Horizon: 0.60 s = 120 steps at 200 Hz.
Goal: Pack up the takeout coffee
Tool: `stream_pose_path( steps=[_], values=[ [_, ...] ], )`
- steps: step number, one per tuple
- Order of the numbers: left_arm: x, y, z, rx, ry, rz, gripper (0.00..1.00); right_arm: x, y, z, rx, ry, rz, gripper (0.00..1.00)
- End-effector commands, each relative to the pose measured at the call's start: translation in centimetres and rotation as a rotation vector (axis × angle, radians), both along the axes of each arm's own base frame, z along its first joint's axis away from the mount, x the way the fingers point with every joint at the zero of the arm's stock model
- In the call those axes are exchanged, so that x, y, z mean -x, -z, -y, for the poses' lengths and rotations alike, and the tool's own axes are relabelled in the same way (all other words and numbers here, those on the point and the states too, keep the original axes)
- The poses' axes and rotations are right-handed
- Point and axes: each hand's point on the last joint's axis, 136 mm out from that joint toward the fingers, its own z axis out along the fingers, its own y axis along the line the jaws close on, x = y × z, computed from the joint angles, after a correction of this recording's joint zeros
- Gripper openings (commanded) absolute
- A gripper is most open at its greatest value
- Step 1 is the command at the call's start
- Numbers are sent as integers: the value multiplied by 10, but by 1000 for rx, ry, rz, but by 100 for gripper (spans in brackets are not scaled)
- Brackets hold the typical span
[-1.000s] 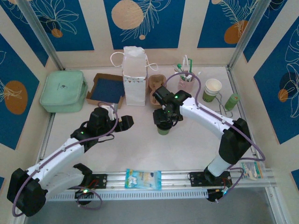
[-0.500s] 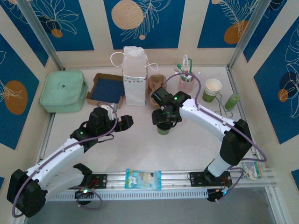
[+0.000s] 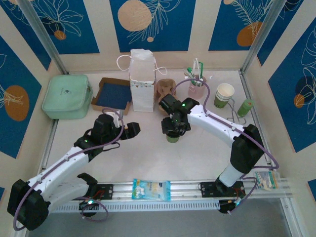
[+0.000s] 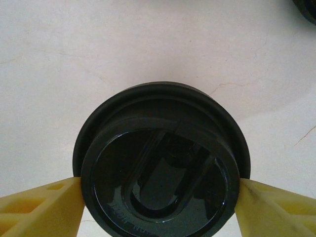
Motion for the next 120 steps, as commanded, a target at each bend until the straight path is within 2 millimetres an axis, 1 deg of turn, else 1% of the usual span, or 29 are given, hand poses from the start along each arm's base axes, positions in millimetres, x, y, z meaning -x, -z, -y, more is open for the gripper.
stream_pose_path(
  steps=[1, 24, 54, 93, 120],
  values=[
    [1, 1, -5, 1, -11, 2, 85, 6, 12, 4, 35, 12, -25, 76],
    [2, 2, -6, -1, -12, 0, 86, 7, 14, 8, 50, 19, -26, 74],
    [1, 1, -6, -2, -13, 3, 85, 5, 10, 15, 64, 32, -11, 71],
    [2, 1, -8, -4, -16, 7, 85, 0, 5, 33, 67, 69, 6, 67],
    [2, 1, -8, -5, -16, 7, 85, -3, 1, 47, 75, 93, 18, 66]
  ],
)
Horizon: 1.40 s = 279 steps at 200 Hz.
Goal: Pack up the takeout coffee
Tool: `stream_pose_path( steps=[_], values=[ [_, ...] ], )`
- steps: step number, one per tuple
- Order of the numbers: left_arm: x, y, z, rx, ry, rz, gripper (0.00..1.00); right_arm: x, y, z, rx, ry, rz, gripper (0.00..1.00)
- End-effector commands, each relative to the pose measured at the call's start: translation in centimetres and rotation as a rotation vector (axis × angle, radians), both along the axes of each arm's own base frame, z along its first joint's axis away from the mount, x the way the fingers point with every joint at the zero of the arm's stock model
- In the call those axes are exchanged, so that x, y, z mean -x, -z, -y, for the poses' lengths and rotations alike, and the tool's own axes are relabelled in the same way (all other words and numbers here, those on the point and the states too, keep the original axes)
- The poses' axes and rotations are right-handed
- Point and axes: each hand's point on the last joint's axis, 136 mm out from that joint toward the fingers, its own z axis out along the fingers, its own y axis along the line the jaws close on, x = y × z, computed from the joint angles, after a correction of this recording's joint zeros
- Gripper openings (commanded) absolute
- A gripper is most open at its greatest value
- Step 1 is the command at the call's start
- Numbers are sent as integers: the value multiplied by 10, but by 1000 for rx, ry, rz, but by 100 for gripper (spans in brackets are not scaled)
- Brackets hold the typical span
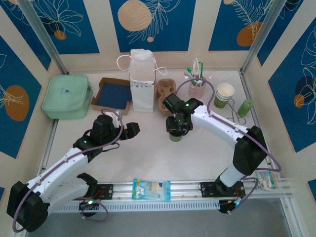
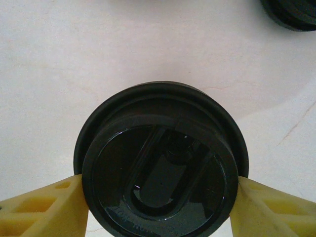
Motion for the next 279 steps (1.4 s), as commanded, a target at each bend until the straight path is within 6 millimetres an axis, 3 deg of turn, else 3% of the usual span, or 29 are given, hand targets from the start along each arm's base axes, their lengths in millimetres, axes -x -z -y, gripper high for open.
stream_pose_path(
  steps=[1, 51, 117, 171, 262, 279],
  values=[
    [1, 5, -7, -12, -14, -7, 85, 5, 2, 27, 68, 31, -11, 66],
    [2, 3, -7, -10, -13, -1, 85, -7, -7, 70, 51, 134, 12, 66],
    [2, 1, -7, -9, -9, 4, 86, -18, -11, 141, 47, 330, 31, 65],
    [3, 2, -9, -10, -9, 8, 86, -21, -16, 184, 44, 452, 52, 65],
    [-4, -1, 0, 8, 19, 1, 86, -15, -5, 256, 24, 649, 45, 65],
    [-6, -3, 1, 12, 19, 4, 86, -15, -8, 261, 3, 677, 64, 65]
  ],
)
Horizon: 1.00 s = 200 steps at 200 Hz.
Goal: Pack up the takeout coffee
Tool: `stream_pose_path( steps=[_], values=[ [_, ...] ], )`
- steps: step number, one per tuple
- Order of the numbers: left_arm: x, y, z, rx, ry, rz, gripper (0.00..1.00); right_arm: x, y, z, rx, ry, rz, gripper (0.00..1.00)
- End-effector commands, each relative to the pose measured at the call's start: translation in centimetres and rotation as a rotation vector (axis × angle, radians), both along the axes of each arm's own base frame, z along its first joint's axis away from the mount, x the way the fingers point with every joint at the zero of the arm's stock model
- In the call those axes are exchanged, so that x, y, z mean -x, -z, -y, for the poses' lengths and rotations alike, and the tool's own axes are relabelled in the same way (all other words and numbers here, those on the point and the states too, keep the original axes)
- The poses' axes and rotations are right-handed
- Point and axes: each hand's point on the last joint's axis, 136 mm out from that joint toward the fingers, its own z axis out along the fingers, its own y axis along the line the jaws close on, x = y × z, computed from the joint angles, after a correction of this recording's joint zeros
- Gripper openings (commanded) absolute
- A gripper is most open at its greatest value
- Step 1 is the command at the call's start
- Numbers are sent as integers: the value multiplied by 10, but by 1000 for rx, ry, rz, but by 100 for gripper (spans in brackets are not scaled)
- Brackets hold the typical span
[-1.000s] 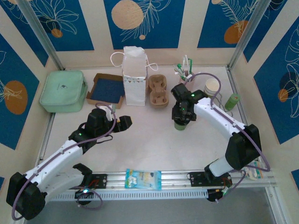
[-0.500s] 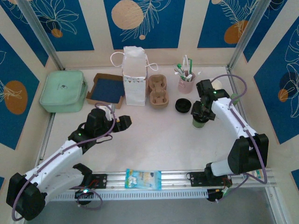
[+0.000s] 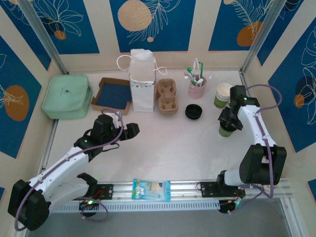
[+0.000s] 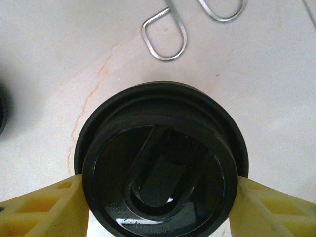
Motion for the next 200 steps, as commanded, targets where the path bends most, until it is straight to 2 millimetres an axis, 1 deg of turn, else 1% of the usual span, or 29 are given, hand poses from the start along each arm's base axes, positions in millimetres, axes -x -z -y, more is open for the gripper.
stream_pose_path(
  steps=[1, 25, 37, 58, 80, 105, 144, 189, 200],
  values=[
    [-5, -15, 3, 22, 19, 42, 86, 2, -6, 3, -31, 6, 46, 65],
    [-6, -18, 5, 26, 24, 43, 86, 0, -4, 4, -39, 17, 51, 65],
    [-6, -19, 4, 24, 24, 44, 86, 1, 0, 6, -38, 26, 38, 66],
    [-5, -19, 4, 21, 24, 42, 86, 1, 6, 4, -55, 26, 36, 65],
    [-5, -20, 4, 21, 23, 41, 86, 1, 5, 6, -45, 34, 40, 66],
    [-4, -22, 3, 20, 23, 47, 86, 2, 6, 8, -36, 39, 36, 69],
    [-1, -20, 0, 12, 18, 44, 86, 3, 9, 6, -46, 40, 29, 69],
    [3, -22, -4, 4, 14, 57, 86, 4, 3, 7, -17, 34, 37, 85],
    [3, -23, -5, 5, 12, 61, 86, 5, 2, 7, -15, 36, 36, 87]
  ],
)
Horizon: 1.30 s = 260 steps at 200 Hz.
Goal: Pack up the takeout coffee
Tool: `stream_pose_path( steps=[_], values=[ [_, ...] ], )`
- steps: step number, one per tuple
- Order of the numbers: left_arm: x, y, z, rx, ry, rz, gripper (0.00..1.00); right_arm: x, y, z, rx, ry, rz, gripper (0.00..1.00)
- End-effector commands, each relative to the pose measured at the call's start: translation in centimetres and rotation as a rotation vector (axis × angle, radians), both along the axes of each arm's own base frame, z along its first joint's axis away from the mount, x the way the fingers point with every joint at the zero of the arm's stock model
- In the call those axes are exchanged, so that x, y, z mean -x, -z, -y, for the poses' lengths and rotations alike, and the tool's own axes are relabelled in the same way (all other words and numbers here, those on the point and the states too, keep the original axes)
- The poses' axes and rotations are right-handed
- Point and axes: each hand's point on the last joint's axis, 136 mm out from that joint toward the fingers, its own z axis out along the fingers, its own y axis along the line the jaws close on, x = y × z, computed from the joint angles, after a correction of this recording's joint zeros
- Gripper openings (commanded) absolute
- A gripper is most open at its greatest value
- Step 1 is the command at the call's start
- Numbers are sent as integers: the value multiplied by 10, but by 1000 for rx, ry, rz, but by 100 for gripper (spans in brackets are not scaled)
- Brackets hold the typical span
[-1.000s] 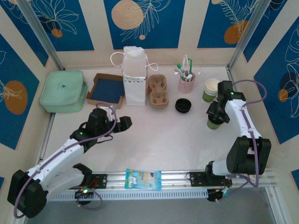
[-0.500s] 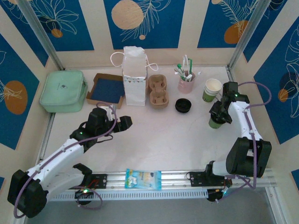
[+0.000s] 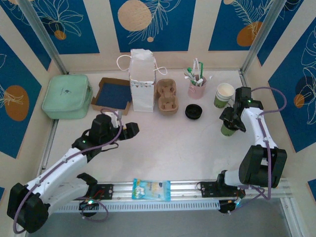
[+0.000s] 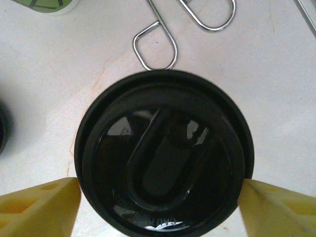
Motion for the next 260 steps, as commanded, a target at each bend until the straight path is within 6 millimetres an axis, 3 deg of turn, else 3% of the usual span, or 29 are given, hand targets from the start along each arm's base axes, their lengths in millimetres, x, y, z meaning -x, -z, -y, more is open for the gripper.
stream_pose_path(
  steps=[1, 52, 79, 110, 157, 197, 239, 260],
  values=[
    [0, -9, -5, -11, -4, 32, 86, 7, -2, -1, 10, 6, -6, 87],
    [5, -13, -15, -35, -21, 52, 87, 7, -18, -4, 48, -11, 11, 98],
    [8, -14, -19, -44, -31, 58, 87, 9, -41, -10, 90, -31, 39, 99],
    [9, -12, -21, -46, -39, 59, 87, 7, -80, -32, 189, -144, 106, 99],
    [9, -13, -20, -33, -40, 67, 87, -10, -116, -98, 194, -396, 235, 99],
    [12, -16, -24, -32, -46, 77, 87, -10, -121, -180, -204, -587, 332, 99],
    [15, -16, -30, -39, -62, 83, 88, -15, -121, -216, -395, -657, 406, 100],
    [16, -16, -30, -34, -64, 84, 88, -25, -114, -215, -410, -602, 408, 98]
  ],
)
